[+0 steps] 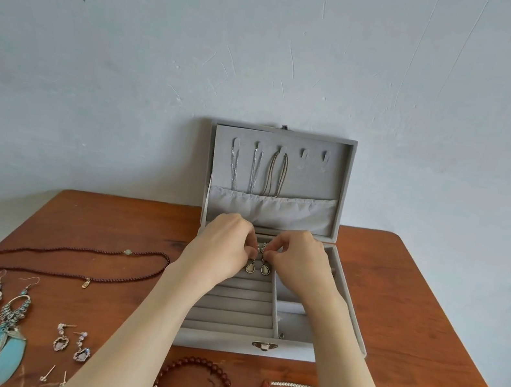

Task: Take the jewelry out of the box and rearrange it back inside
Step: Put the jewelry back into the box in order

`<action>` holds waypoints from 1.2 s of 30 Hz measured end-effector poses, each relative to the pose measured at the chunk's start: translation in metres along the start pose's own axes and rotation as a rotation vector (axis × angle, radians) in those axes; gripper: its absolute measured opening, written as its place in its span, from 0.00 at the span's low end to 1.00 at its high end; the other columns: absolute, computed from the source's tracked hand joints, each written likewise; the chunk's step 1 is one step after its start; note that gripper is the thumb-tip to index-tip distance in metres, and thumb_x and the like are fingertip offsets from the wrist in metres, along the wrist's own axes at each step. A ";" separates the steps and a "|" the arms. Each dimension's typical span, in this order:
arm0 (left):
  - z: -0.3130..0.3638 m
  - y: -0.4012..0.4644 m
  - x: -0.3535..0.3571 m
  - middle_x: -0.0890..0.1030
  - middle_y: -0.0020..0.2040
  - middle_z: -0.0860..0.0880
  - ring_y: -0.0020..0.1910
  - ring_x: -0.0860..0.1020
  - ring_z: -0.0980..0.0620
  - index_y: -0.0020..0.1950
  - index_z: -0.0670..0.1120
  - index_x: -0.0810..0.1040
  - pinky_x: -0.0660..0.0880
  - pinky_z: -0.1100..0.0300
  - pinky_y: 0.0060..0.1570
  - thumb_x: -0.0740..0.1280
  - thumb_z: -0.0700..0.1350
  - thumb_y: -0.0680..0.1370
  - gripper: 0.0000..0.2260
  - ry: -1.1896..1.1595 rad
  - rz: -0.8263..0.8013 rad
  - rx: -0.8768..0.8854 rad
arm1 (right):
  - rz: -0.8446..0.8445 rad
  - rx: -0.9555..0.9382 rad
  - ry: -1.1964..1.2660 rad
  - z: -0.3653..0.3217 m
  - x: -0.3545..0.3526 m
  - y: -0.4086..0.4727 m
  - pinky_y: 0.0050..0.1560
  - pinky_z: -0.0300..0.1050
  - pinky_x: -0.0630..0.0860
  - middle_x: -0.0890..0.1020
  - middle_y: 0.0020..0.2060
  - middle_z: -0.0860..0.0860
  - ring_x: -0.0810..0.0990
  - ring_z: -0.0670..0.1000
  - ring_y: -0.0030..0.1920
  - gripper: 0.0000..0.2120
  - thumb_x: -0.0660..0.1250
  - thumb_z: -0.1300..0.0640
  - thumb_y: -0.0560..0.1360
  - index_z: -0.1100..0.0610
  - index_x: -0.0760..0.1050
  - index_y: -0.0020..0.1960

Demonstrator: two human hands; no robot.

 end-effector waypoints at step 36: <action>-0.136 -0.133 -0.071 0.75 0.49 0.57 0.55 0.70 0.57 0.57 0.55 0.76 0.70 0.59 0.56 0.65 0.53 0.76 0.11 0.064 0.152 -0.118 | 0.052 -0.698 -0.383 -0.091 0.093 -0.092 0.42 0.45 0.70 0.79 0.33 0.43 0.78 0.49 0.37 0.15 0.55 0.49 0.70 0.47 0.80 0.36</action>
Point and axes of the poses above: each hand's wrist, its own y-axis towards the middle knuckle, its own x-axis out of the palm, z = x × y, the point moved 1 cm from there along y, towards the middle knuckle
